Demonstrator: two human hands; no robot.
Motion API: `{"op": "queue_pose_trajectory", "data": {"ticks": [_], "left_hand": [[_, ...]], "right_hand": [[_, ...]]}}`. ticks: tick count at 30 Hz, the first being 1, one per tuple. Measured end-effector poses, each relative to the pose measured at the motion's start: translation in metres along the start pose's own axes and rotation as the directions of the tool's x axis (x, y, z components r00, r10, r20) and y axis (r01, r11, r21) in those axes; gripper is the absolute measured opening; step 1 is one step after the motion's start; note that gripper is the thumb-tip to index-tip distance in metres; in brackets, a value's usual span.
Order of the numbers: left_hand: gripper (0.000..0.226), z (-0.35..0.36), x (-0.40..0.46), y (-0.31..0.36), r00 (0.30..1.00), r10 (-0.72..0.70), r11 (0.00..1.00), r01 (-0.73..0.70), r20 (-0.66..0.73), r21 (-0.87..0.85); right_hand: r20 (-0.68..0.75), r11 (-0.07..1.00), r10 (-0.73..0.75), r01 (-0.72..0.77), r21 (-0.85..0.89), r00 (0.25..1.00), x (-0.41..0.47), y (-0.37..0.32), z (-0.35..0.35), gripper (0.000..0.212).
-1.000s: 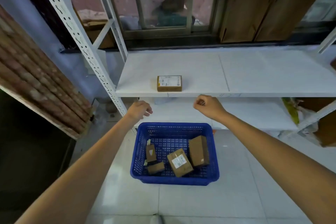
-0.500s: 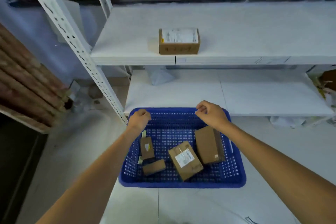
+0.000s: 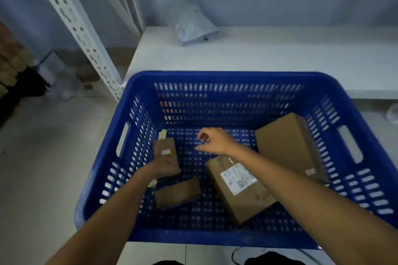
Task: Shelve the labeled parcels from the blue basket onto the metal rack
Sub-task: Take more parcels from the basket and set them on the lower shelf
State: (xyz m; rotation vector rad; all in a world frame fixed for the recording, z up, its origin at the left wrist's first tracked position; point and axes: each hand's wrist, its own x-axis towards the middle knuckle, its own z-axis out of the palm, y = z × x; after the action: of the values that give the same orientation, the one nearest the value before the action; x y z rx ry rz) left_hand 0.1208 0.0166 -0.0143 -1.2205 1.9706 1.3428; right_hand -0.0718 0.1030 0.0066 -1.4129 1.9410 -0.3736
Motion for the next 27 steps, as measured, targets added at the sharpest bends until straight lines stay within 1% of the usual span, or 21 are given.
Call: {"op": "queue_pose_trajectory", "data": {"ticks": [1, 2, 3, 4, 5, 6, 7, 9, 10, 11, 13, 14, 16, 17, 18, 19, 20, 22, 24, 26, 27], "left_hand": [[0.020, 0.003, 0.001, 0.002, 0.987, -0.094, 0.982, 0.070, 0.133, 0.175], [0.047, 0.009, 0.005, 0.004, 0.971, -0.170, 0.914, 0.092, 0.168, 0.396], [0.073, 0.017, 0.008, 0.004, 0.961, -0.216, 0.806, 0.077, 0.171, 0.587], [0.088, 0.026, 0.010, 0.005, 0.953, -0.241, 0.730, 0.053, 0.183, 0.682], [0.096, 0.038, 0.014, 0.006, 0.963, -0.196, 0.674, -0.004, 0.184, 0.738], [0.097, 0.048, 0.014, 0.008, 0.968, -0.158, 0.625, -0.057, 0.197, 0.779], [0.093, 0.058, 0.017, 0.007, 0.971, -0.116, 0.587, -0.102, 0.208, 0.803], [0.066, 0.067, 0.020, 0.002, 0.976, -0.063, 0.528, -0.144, 0.208, 0.837], [0.055, 0.067, 0.022, -0.001, 0.980, -0.039, 0.521, -0.146, 0.194, 0.841], [0.049, 0.066, 0.024, -0.003, 0.983, -0.013, 0.503, -0.150, 0.181, 0.851], [0.051, 0.063, 0.031, -0.004, 0.985, -0.019, 0.499, -0.138, 0.170, 0.856], [0.055, 0.061, 0.033, -0.003, 0.984, -0.040, 0.521, -0.130, 0.176, 0.844], [0.058, 0.049, 0.033, 0.002, 0.979, -0.059, 0.630, -0.115, 0.196, 0.768], [0.058, 0.037, 0.030, 0.006, 0.980, -0.050, 0.724, -0.099, 0.195, 0.682], [0.063, 0.023, 0.026, 0.010, 0.982, -0.049, 0.827, -0.063, 0.183, 0.558], [0.065, 0.008, 0.021, 0.015, 0.985, -0.043, 0.905, -0.034, 0.169, 0.424], [0.063, -0.008, 0.014, 0.021, 0.987, -0.030, 0.953, -0.020, 0.159, 0.303], [0.051, -0.041, 0.001, 0.032, 0.992, -0.001, 0.991, -0.016, 0.127, 0.134], [0.037, -0.069, -0.019, 0.049, 0.994, 0.045, 0.999, -0.045, 0.099, 0.000], [0.028, -0.094, -0.043, 0.068, 0.994, 0.103, 0.982, -0.094, 0.048, -0.163], [0.027, -0.105, -0.058, 0.079, 0.991, 0.132, 0.960, -0.122, 0.024, -0.251]], "right_hand": [[0.043, 1.000, -0.005, 0.006, -0.027, 0.999, 0.007, 0.003, 0.012, 0.036], [0.079, 0.998, -0.005, 0.010, -0.057, 0.997, 0.013, 0.005, 0.022, 0.036], [0.105, 0.997, -0.005, 0.014, -0.081, 0.994, 0.018, 0.005, 0.031, 0.036], [0.123, 0.995, -0.004, 0.016, -0.094, 0.992, 0.021, 0.005, 0.037, 0.036], [0.133, 0.995, -0.002, 0.015, -0.098, 0.991, 0.023, 0.004, 0.042, 0.036], [0.140, 0.995, 0.001, 0.013, -0.103, 0.990, 0.024, 0.004, 0.046, 0.036], [0.153, 0.993, 0.002, 0.015, -0.114, 0.988, 0.024, 0.003, 0.048, 0.036], [0.183, 0.990, -0.006, 0.031, -0.135, 0.983, 0.024, 0.004, 0.050, 0.035], [0.189, 0.990, -0.012, 0.038, -0.138, 0.982, 0.023, 0.004, 0.050, 0.034], [0.187, 0.990, -0.015, 0.041, -0.136, 0.982, 0.022, 0.005, 0.049, 0.034], [0.170, 0.993, -0.013, 0.032, -0.112, 0.985, 0.020, 0.007, 0.047, 0.034], [0.164, 0.995, -0.010, 0.026, -0.095, 0.986, 0.019, 0.008, 0.044, 0.034], [0.163, 0.997, -0.001, 0.014, -0.073, 0.987, 0.018, 0.010, 0.037, 0.035], [0.160, 0.999, 0.013, -0.005, -0.050, 0.987, 0.017, 0.011, 0.033, 0.036], [0.149, 0.999, 0.031, -0.029, -0.017, 0.988, 0.016, 0.013, 0.027, 0.037], [0.132, 0.998, 0.052, -0.054, 0.017, 0.990, 0.015, 0.015, 0.020, 0.039], [0.118, 0.996, 0.074, -0.079, 0.043, 0.990, 0.014, 0.015, 0.011, 0.042], [0.130, 0.987, 0.121, -0.133, 0.087, 0.984, 0.012, 0.015, -0.011, 0.052], [0.179, 0.970, 0.154, -0.182, 0.158, 0.972, 0.005, 0.009, -0.035, 0.069], [0.214, 0.931, 0.170, -0.228, 0.287, 0.962, -0.007, -0.004, -0.063, 0.086], [0.228, 0.892, 0.174, -0.251, 0.375, 0.958, -0.016, -0.013, -0.078, 0.090]]}}
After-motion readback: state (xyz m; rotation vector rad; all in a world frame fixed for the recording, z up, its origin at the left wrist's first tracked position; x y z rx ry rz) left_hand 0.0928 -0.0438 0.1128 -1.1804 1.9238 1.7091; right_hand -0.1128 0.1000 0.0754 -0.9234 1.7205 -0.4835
